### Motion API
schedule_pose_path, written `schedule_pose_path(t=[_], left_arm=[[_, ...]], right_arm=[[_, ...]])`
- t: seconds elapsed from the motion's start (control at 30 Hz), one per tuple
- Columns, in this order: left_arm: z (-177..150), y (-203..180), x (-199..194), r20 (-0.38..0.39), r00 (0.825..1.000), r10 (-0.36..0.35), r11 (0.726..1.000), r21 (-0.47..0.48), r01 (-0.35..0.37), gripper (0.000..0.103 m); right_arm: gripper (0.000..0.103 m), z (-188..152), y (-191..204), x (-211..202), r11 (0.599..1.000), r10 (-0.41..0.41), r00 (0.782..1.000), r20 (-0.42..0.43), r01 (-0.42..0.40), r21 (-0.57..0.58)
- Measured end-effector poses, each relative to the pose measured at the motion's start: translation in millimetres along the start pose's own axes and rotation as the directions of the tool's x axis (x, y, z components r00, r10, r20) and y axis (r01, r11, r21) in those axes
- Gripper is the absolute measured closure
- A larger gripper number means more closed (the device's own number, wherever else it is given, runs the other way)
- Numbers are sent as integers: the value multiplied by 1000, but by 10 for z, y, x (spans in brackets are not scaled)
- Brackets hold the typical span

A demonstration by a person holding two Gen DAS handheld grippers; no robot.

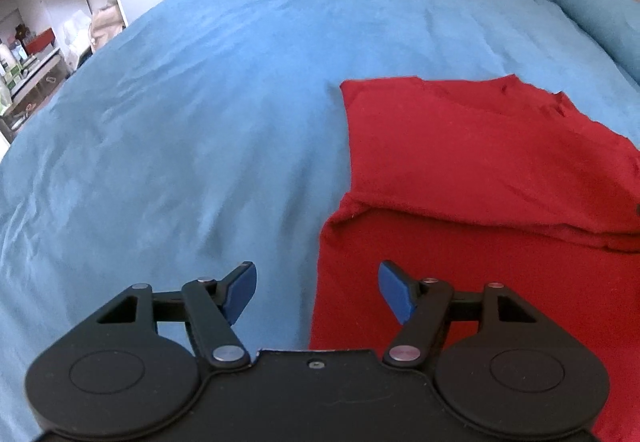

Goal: Fold small clothes
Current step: 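Lay the cuff onto the sweater with the right gripper and release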

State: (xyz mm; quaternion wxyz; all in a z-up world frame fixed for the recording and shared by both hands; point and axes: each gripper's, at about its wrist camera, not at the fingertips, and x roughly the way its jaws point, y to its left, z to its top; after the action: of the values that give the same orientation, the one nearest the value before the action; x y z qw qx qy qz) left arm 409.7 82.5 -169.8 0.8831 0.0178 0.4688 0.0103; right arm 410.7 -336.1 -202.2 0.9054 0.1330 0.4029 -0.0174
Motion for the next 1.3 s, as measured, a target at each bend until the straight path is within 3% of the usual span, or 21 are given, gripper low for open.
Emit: schedule_pose_path(t=[0.13, 0.17, 0.2, 0.33, 0.47, 0.63, 0.73, 0.83, 0.97, 1.1, 1.3], left_arm=[[65, 20, -289, 68, 997, -32, 999, 13, 31, 30], [82, 38, -404, 89, 995, -49, 999, 22, 47, 30], [88, 50, -533, 107, 992, -60, 998, 34, 56, 30], [31, 126, -1066, 139, 985, -106, 992, 81, 96, 29], [-205, 197, -1428, 66, 983, -174, 982, 81, 168, 29], [-763, 242, -1585, -78, 972, -221, 975, 23, 223, 32], [-1152, 226, -1631, -145, 968, -206, 978, -1, 208, 35], [-1474, 240, -1593, -209, 959, -193, 981, -40, 189, 46], [-1781, 215, -1484, -256, 951, -173, 985, -48, 166, 56], [-1891, 199, -1339, -269, 953, -139, 990, -21, 138, 61], [-1908, 201, -1228, -268, 951, -154, 987, 0, 160, 67]], right_arm=[[3, 59, 4, -190, 999, 4, 1000, 22, -3, -44], [3, 109, 16, -467, 996, 3, 998, 63, 3, -88], [3, 109, 16, -467, 996, 3, 998, 63, 3, -88], [3, 120, -16, -1164, 988, 53, 992, 113, -36, -149], [3, -110, -144, -1941, 989, 59, 995, 77, -48, -142], [3, -551, -272, -2326, 993, 25, 1000, -4, -25, -115], [7, -980, -393, -2476, 997, -15, 994, -104, 7, -76], [18, -1422, -481, -2511, 999, -37, 976, -213, 28, -45], [23, -1921, -581, -2446, 998, -65, 945, -322, 66, -6], [27, -2096, -607, -2401, 997, -71, 931, -357, 82, 16], [32, -2266, -551, -2349, 994, -95, 920, -380, 108, 14]])
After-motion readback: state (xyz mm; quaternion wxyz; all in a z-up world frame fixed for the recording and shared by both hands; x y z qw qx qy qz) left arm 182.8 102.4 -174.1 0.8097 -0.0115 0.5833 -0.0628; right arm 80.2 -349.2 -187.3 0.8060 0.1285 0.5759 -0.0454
